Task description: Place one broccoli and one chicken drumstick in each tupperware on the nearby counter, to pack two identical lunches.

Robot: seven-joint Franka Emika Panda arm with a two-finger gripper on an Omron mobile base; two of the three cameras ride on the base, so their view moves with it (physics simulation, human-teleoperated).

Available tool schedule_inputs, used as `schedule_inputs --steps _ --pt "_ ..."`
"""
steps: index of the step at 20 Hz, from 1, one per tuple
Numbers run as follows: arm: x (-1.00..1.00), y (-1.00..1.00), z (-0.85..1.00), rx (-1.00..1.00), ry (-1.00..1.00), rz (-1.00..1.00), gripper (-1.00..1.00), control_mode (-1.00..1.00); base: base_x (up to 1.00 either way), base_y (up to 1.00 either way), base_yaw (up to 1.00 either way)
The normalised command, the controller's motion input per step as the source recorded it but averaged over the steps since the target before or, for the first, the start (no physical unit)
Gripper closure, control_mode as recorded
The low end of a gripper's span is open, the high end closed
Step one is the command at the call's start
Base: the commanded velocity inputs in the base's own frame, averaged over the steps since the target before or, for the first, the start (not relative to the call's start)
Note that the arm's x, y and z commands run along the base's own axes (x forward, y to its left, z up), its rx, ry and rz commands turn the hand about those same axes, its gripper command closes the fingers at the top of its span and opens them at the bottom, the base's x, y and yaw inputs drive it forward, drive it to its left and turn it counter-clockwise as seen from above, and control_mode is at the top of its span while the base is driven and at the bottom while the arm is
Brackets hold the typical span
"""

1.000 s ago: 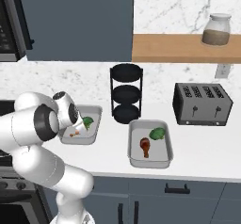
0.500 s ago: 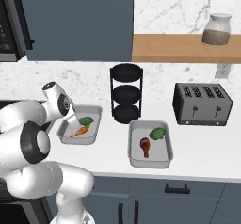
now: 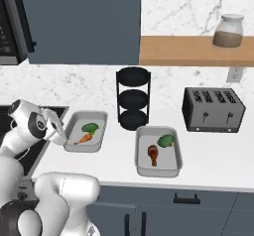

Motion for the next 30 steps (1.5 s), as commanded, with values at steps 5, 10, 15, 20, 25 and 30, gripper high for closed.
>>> schedule_inputs --steps 5,10,15,20,25,30 --pt "-0.52 0.36 0.12 -0.13 -0.22 0.02 -1.0 -1.0 0.0 0.0 0.0" --pt "-0.06 0.04 0.0 -0.01 -0.02 0.0 -1.0 -1.0 0.0 0.0 0.0" --pt "-0.26 0.0 0.04 -0.01 -0.08 0.0 -1.0 -1.0 0.0 0.0 0.0" --pt "-0.41 0.21 0.28 -0.14 -0.21 0.0 -1.0 -1.0 0.0 0.0 0.0" --pt "-0.29 0.36 0.26 -0.19 -0.1 0.0 -1.0 -1.0 0.0 0.0 0.0" --pt "-0.32 0.3 0.35 -0.18 -0.11 0.0 -1.0 -1.0 0.0 0.0 0.0"
